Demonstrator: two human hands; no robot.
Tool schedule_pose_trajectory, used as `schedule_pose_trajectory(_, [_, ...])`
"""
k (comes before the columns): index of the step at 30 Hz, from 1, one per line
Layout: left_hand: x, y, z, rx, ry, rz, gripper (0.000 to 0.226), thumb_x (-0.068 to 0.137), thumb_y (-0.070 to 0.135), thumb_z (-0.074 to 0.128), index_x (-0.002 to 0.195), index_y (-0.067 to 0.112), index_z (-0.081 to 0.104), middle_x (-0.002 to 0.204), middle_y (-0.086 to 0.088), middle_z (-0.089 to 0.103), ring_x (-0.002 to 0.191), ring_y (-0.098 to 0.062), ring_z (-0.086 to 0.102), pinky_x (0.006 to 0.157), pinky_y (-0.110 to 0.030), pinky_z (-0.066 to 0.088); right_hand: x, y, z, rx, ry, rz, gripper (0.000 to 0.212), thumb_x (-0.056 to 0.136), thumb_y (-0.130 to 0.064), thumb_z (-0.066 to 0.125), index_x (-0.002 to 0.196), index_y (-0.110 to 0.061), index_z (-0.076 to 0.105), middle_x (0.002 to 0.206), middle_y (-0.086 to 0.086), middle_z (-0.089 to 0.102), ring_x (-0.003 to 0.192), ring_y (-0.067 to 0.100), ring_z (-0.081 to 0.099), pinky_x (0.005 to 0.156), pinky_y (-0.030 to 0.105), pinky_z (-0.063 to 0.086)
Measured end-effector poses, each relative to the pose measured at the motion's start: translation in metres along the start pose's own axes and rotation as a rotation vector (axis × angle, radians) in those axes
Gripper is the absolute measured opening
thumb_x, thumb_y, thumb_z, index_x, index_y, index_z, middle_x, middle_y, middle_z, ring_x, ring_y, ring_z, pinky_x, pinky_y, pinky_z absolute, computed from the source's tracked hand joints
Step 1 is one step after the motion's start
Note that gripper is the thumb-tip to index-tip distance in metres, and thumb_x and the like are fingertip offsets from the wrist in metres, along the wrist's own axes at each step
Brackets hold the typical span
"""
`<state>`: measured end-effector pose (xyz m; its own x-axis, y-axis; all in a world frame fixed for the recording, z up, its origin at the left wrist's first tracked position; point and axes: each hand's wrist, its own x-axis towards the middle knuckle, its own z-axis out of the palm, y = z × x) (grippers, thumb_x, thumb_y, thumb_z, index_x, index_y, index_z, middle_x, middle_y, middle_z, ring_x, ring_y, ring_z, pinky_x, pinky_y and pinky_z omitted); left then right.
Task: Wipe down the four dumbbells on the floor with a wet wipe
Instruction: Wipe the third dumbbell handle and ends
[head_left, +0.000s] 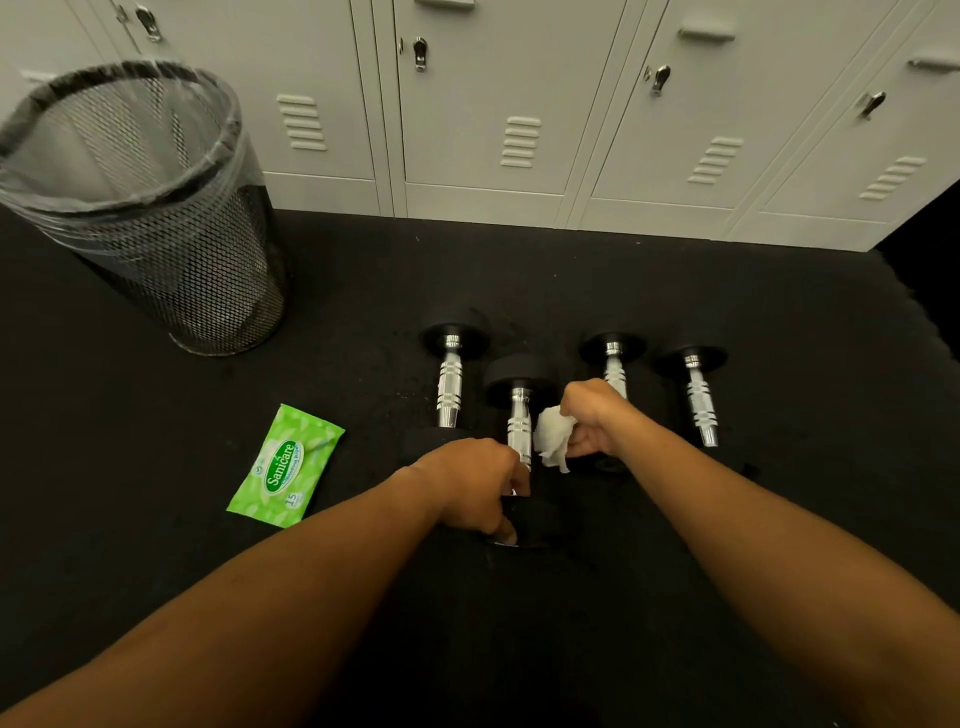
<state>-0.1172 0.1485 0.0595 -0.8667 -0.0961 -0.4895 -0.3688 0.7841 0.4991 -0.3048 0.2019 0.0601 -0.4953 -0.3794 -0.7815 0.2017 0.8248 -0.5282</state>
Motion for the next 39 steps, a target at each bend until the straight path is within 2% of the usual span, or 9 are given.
schedule_pose_trajectory(9, [-0.013, -0.017, -0.003, 0.022, -0.016, -0.064, 0.048, 0.077, 0.031, 0.084, 0.120, 0.026, 0.064, 0.113, 0.006, 0.065, 0.096, -0.012, 0.057, 0.076, -0.029, 0.041, 0.023, 0.015, 0.049, 0.549, -0.041, -0.018, 0.037, 0.084, -0.001, 0.046, 0.117, 0.012, 0.058, 0.110, 0.031, 0.066, 0.103, 0.047, 0.066, 0.087, 0.067, 0.051])
schedule_pose_trajectory(14, [-0.020, -0.024, -0.003, 0.060, -0.013, -0.065, 0.048, 0.079, 0.029, 0.083, 0.123, 0.025, 0.064, 0.116, 0.006, 0.065, 0.104, -0.015, 0.061, 0.077, -0.029, 0.039, 0.018, 0.017, 0.063, 0.594, -0.067, -0.030, 0.037, 0.083, -0.008, 0.044, 0.103, 0.007, 0.070, 0.099, 0.028, 0.068, 0.097, 0.042, 0.067, 0.092, 0.056, 0.054])
schedule_pose_trajectory(16, [-0.021, -0.024, -0.002, 0.064, -0.019, -0.063, 0.047, 0.081, 0.029, 0.081, 0.124, 0.025, 0.064, 0.117, 0.005, 0.065, 0.106, -0.016, 0.061, 0.078, -0.029, 0.040, 0.016, 0.019, 0.054, 0.554, -0.099, -0.065, 0.025, 0.081, -0.009, 0.044, 0.090, 0.003, 0.065, 0.088, 0.022, 0.066, 0.082, 0.037, 0.067, 0.077, 0.045, 0.058])
schedule_pose_trajectory(19, [-0.021, -0.022, -0.002, 0.051, -0.022, -0.070, 0.048, 0.081, 0.029, 0.081, 0.126, 0.026, 0.063, 0.119, 0.004, 0.064, 0.108, -0.017, 0.060, 0.082, -0.031, 0.043, 0.011, 0.020, 0.041, 0.469, -0.121, -0.084, 0.012, 0.072, -0.009, 0.047, 0.069, -0.018, 0.040, 0.070, 0.007, 0.036, 0.055, 0.020, 0.037, 0.050, 0.033, 0.030])
schedule_pose_trajectory(23, [-0.022, -0.018, -0.002, 0.051, -0.036, -0.074, 0.051, 0.083, 0.028, 0.079, 0.130, 0.026, 0.061, 0.122, 0.003, 0.063, 0.111, -0.017, 0.059, 0.091, -0.035, 0.047, 0.013, 0.015, 0.046, 0.417, -0.143, -0.097, 0.006, 0.070, -0.010, 0.048, 0.076, -0.013, 0.049, 0.085, 0.017, 0.053, 0.077, 0.031, 0.054, 0.067, 0.040, 0.045])
schedule_pose_trajectory(27, [-0.023, -0.018, 0.000, 0.087, -0.022, -0.062, 0.050, 0.084, 0.030, 0.078, 0.131, 0.026, 0.060, 0.123, 0.003, 0.061, 0.112, -0.019, 0.058, 0.091, -0.036, 0.047, 0.015, 0.012, 0.065, 0.441, -0.166, -0.080, 0.027, 0.095, -0.024, 0.049, 0.089, -0.004, 0.066, 0.074, 0.016, 0.067, 0.069, 0.030, 0.066, 0.073, 0.039, 0.056])
schedule_pose_trajectory(31, [-0.021, -0.018, 0.001, 0.096, -0.014, -0.060, 0.050, 0.085, 0.030, 0.077, 0.132, 0.026, 0.060, 0.125, 0.003, 0.060, 0.113, -0.019, 0.057, 0.088, -0.033, 0.043, 0.014, 0.021, 0.069, 0.481, -0.197, -0.079, 0.038, 0.101, -0.034, 0.050, 0.113, -0.002, 0.067, 0.106, 0.022, 0.069, 0.100, 0.035, 0.067, 0.096, 0.048, 0.052])
schedule_pose_trajectory(35, [-0.021, -0.017, 0.002, 0.091, -0.016, -0.066, 0.051, 0.085, 0.031, 0.077, 0.132, 0.027, 0.060, 0.126, 0.004, 0.060, 0.115, -0.018, 0.057, 0.093, -0.036, 0.045, 0.014, 0.031, 0.053, 0.444, -0.187, -0.092, 0.031, 0.103, -0.024, 0.047, 0.112, 0.001, 0.063, 0.106, 0.023, 0.072, 0.094, 0.035, 0.072, 0.082, 0.048, 0.058])
schedule_pose_trajectory(39, [-0.021, -0.017, 0.002, 0.079, -0.019, -0.077, 0.053, 0.084, 0.032, 0.078, 0.133, 0.029, 0.060, 0.126, 0.005, 0.061, 0.114, -0.017, 0.058, 0.095, -0.038, 0.048, 0.018, 0.025, 0.050, 0.267, -0.138, -0.130, 0.033, 0.090, -0.027, 0.056, 0.107, -0.001, 0.066, 0.110, 0.027, 0.070, 0.096, 0.036, 0.070, 0.089, 0.049, 0.054])
